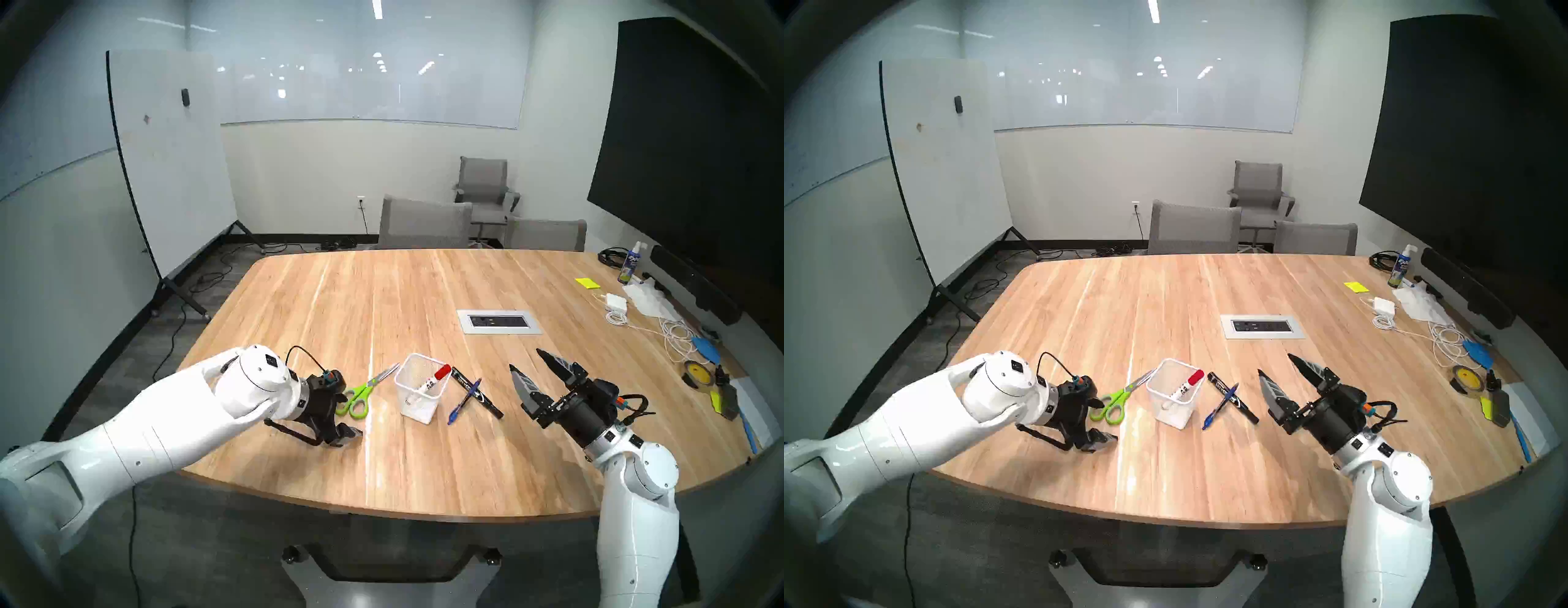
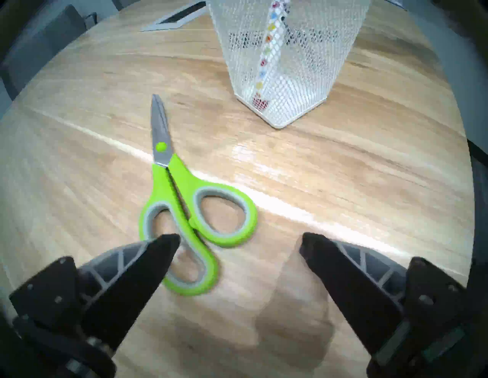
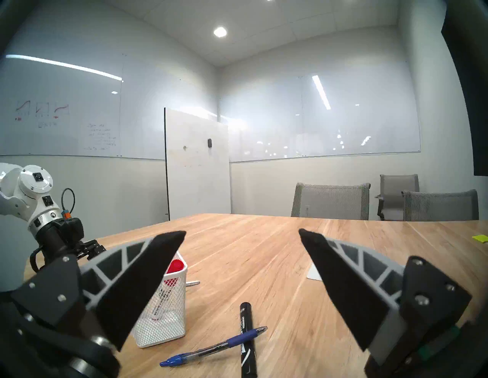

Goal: Place the pen, the marker, and the scissors into the pen holder

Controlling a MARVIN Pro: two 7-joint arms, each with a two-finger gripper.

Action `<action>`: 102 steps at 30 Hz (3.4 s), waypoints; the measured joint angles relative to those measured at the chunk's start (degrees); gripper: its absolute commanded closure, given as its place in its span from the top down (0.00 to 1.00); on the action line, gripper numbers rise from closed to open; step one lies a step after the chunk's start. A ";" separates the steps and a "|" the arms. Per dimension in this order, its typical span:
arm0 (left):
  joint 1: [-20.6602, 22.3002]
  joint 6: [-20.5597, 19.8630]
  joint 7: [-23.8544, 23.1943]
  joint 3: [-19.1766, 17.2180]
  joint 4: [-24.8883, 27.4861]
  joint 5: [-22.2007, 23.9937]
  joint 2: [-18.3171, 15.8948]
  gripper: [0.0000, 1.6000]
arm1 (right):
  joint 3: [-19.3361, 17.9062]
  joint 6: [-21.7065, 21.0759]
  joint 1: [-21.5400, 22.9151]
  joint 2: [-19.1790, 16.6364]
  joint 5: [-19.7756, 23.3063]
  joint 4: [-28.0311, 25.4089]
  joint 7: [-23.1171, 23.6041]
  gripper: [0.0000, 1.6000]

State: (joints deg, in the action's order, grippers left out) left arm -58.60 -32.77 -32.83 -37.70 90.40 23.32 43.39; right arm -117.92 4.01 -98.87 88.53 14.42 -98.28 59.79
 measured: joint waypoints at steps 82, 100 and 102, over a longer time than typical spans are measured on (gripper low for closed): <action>-5.32 7.44 4.69 -14.74 14.24 13.53 -14.10 0.00 | -0.50 -0.11 0.32 0.55 -0.52 0.01 0.61 1.00; 2.48 -2.89 -5.26 -16.30 24.61 9.00 -19.01 0.00 | -0.63 -0.11 0.40 0.67 -0.64 0.05 0.78 1.00; 3.08 -3.31 -6.20 -16.30 25.09 8.53 -19.31 0.00 | -0.63 -0.11 0.41 0.68 -0.65 0.05 0.79 1.00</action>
State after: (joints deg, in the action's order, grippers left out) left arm -55.52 -36.08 -39.04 -54.01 115.49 31.85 24.08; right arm -118.56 3.90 -98.46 89.21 13.77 -98.23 60.58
